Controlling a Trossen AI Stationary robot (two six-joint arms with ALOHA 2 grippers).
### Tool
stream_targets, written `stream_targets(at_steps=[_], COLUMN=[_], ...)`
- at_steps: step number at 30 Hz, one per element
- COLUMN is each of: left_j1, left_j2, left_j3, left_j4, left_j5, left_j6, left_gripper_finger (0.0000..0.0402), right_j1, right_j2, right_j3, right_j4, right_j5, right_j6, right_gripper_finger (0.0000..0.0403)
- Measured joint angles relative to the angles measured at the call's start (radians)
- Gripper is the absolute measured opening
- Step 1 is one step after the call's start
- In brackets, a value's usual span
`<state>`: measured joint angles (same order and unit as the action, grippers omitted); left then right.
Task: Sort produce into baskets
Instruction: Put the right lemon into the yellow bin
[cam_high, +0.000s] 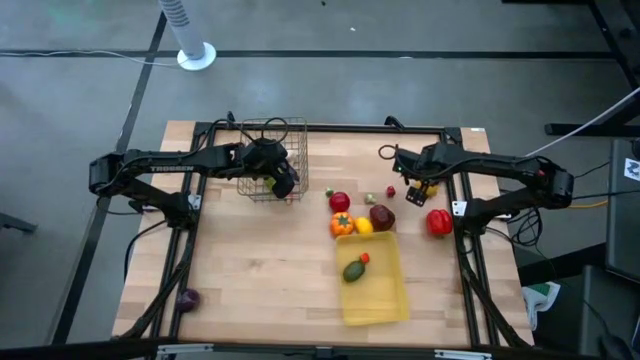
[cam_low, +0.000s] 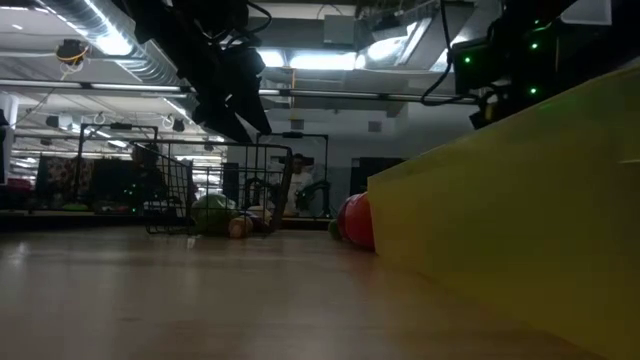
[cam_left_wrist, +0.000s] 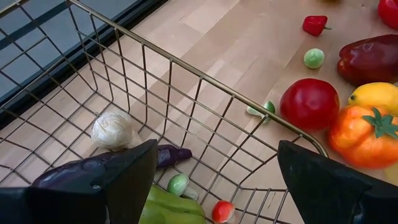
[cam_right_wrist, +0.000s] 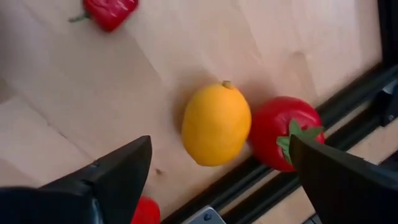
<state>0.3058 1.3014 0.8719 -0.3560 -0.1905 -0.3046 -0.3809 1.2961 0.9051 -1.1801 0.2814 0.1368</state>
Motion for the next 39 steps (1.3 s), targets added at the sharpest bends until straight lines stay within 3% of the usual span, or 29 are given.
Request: stream_targets(at_steps=[16, 28, 39], left_j1=[0.000, 0.000, 0.000], left_j2=[0.000, 0.000, 0.000], left_j3=[0.000, 0.000, 0.000], left_j4=[0.000, 0.000, -0.001], left_j5=[0.000, 0.000, 0.000], left_j6=[-0.009, -0.018, -0.018], left_gripper_finger=[0.0328, 0.0328, 0.0328], right_j1=[0.000, -0.015, -0.101], right_j2=[0.020, 0.190, 0.296], right_j3=[0.000, 0.000, 0.000], right_j4=[0.050, 0.021, 0.028], right_j5=[0.049, 0.104, 0.100], right_j6=[-0.093, -0.118, -0.118], right_gripper_finger=[0.0356, 0.0356, 0.0356])
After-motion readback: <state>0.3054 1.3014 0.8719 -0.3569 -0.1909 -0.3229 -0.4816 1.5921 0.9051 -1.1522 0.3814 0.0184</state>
